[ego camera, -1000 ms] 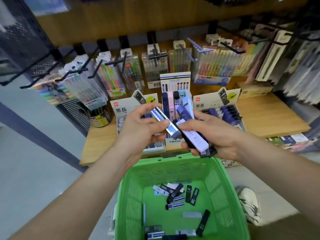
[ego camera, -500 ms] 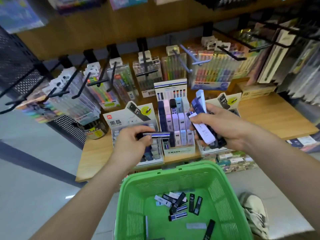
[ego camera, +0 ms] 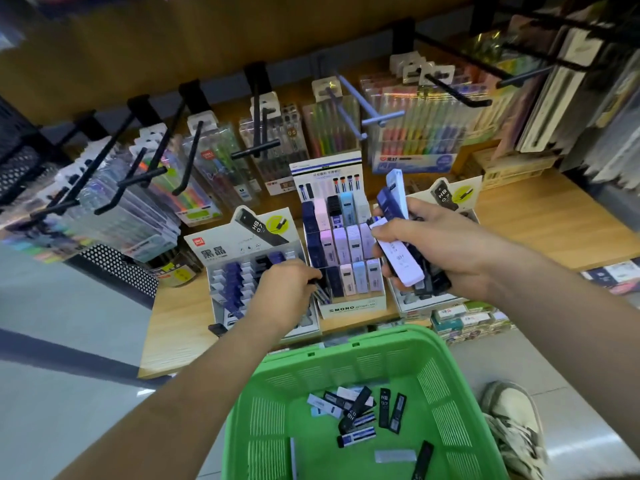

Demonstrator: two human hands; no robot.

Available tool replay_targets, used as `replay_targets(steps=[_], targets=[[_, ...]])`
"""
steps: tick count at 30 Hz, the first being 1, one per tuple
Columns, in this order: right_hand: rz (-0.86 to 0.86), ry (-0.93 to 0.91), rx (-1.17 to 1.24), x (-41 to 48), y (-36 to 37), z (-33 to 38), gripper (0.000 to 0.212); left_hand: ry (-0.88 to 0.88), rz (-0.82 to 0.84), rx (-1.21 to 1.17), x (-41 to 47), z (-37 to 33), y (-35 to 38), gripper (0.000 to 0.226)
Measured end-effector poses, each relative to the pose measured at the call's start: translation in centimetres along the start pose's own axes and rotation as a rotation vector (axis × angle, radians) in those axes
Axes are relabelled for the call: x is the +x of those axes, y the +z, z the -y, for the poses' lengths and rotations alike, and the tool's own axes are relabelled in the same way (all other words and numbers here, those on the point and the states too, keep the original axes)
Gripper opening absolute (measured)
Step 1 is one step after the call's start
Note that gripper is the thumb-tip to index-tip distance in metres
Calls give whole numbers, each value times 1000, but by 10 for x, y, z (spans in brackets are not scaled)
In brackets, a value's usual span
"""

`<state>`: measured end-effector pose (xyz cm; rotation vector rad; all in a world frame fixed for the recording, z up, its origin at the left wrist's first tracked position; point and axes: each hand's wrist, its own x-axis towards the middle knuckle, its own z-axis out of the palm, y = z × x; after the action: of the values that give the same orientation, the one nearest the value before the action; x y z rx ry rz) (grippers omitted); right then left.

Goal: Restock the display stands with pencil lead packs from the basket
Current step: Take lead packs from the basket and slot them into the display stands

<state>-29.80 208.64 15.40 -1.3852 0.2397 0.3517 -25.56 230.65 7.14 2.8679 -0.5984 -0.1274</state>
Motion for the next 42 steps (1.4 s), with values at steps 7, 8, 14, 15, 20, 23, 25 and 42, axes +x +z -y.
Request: replay_targets(steps=[7, 8, 14, 15, 20, 23, 25, 42], targets=[[-21, -21, 26, 0, 0, 0, 9, 81, 4, 118, 3, -2, 19, 18], [-21, -23, 31, 0, 1, 0, 10, 98, 3, 152, 4, -2, 21, 18], [-9, -15, 78, 0, 1, 1, 9, 92, -4, 296, 8, -7, 31, 34], [-5, -16, 90, 0, 0, 0, 9, 94, -3, 302, 8, -9, 29, 36], [3, -35, 89, 0, 2, -5, 17, -68, -12, -179, -1, -33, -15, 6], [11, -85, 89, 1, 8, -9, 20, -260, 108, -1146, -23, -60, -53, 18], [31, -139, 76, 0, 15, -11, 19, -216, 137, -1271, -38, -73, -68, 41], [0, 6, 208, -5, 19, -4, 2, -329, -132, -1176, -50, -42, -84, 27]])
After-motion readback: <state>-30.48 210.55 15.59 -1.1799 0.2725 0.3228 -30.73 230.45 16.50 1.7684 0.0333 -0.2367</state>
